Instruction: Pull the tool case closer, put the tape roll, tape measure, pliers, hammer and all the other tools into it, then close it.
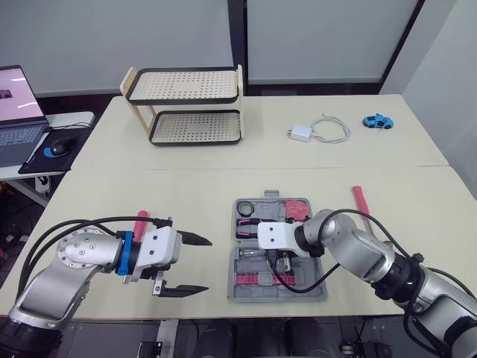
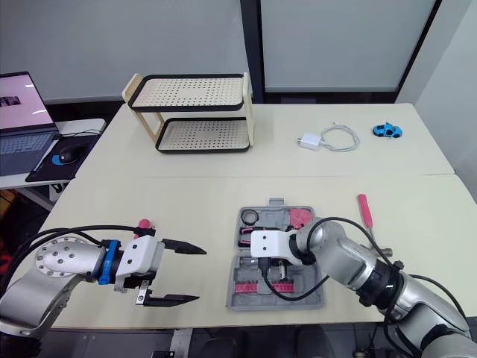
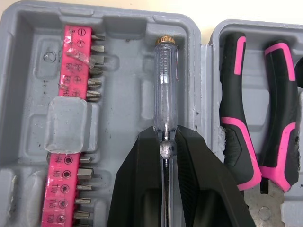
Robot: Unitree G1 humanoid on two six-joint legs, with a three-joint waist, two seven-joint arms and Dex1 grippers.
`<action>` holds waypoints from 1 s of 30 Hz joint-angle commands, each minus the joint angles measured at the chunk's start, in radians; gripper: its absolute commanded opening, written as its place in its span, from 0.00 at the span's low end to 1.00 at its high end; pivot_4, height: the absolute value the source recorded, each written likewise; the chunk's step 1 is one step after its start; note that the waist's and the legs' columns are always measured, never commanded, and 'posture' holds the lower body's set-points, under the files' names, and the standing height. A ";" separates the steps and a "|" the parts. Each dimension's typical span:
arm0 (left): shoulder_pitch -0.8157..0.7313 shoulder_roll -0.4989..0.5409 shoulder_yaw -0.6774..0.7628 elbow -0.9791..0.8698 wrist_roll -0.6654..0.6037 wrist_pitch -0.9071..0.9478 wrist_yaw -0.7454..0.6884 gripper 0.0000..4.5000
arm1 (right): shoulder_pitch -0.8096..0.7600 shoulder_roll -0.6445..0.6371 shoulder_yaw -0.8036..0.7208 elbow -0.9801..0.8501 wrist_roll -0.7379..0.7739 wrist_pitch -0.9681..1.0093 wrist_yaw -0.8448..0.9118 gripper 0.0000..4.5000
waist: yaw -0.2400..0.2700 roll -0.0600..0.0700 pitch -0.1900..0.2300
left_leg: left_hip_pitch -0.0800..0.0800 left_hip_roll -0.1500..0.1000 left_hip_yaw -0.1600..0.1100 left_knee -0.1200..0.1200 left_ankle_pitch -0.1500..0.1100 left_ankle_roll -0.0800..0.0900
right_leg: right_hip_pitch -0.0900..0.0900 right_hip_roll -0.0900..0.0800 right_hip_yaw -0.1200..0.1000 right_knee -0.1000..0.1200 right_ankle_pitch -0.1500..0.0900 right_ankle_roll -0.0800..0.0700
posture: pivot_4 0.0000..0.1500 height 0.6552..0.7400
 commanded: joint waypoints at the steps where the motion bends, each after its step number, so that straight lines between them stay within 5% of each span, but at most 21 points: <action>1: -0.013 -0.002 -0.006 -0.027 -0.003 0.005 0.005 1.00 | 0.003 0.010 -0.010 -0.009 -0.013 -0.022 0.004 0.04 | 0.000 0.000 0.000 | 0.000 0.000 0.000 0.000 0.000 0.000 | 0.000 0.000 0.000 0.000 0.000 0.000 | 1.00 1.00; 2: -0.015 -0.001 -0.008 -0.029 -0.004 0.007 0.006 1.00 | 0.004 0.011 -0.011 -0.008 -0.018 -0.027 0.006 0.04 | 0.000 0.000 0.000 | 0.000 0.000 0.000 0.000 0.000 0.000 | 0.000 0.000 0.000 0.000 0.000 0.000 | 1.00 1.00; 12: -0.032 -0.002 -0.019 -0.054 -0.013 0.041 0.019 1.00 | -0.006 -0.020 -0.070 -0.105 0.012 -0.005 0.057 0.81 | 0.000 0.000 0.000 | 0.000 0.000 0.000 0.000 0.000 0.000 | 0.000 0.000 0.000 0.000 0.000 0.000 | 1.00 1.00; 18: -0.037 -0.004 -0.019 -0.071 -0.022 0.065 0.030 1.00 | 0.018 -0.046 -0.146 -0.167 0.044 -0.029 0.064 0.81 | 0.000 0.000 0.000 | 0.000 0.000 0.000 0.000 0.000 0.000 | 0.000 0.000 0.000 0.000 0.000 0.000 | 1.00 1.00; 21: -0.040 -0.006 -0.015 -0.075 -0.030 0.077 0.033 1.00 | 0.044 -0.030 -0.174 -0.159 0.050 -0.053 0.036 0.68 | 0.000 0.000 0.000 | 0.000 0.000 0.000 0.000 0.000 0.000 | 0.000 0.000 0.000 0.000 0.000 0.000 | 1.00 1.00; 29: -0.049 -0.006 -0.016 -0.078 -0.035 0.093 0.034 1.00 | 0.105 0.000 -0.164 -0.093 0.018 -0.097 -0.016 0.03 | 0.000 0.000 0.000 | 0.000 0.000 0.000 0.000 0.000 0.000 | 0.000 0.000 0.000 0.000 0.000 0.000 | 1.00 1.00; 30: -0.049 -0.006 -0.016 -0.078 -0.035 0.094 0.034 1.00 | 0.108 0.005 -0.163 -0.083 0.015 -0.098 -0.020 0.01 | 0.000 0.000 0.000 | 0.000 0.000 0.000 0.000 0.000 0.000 | 0.000 0.000 0.000 0.000 0.000 0.000 | 1.00 1.00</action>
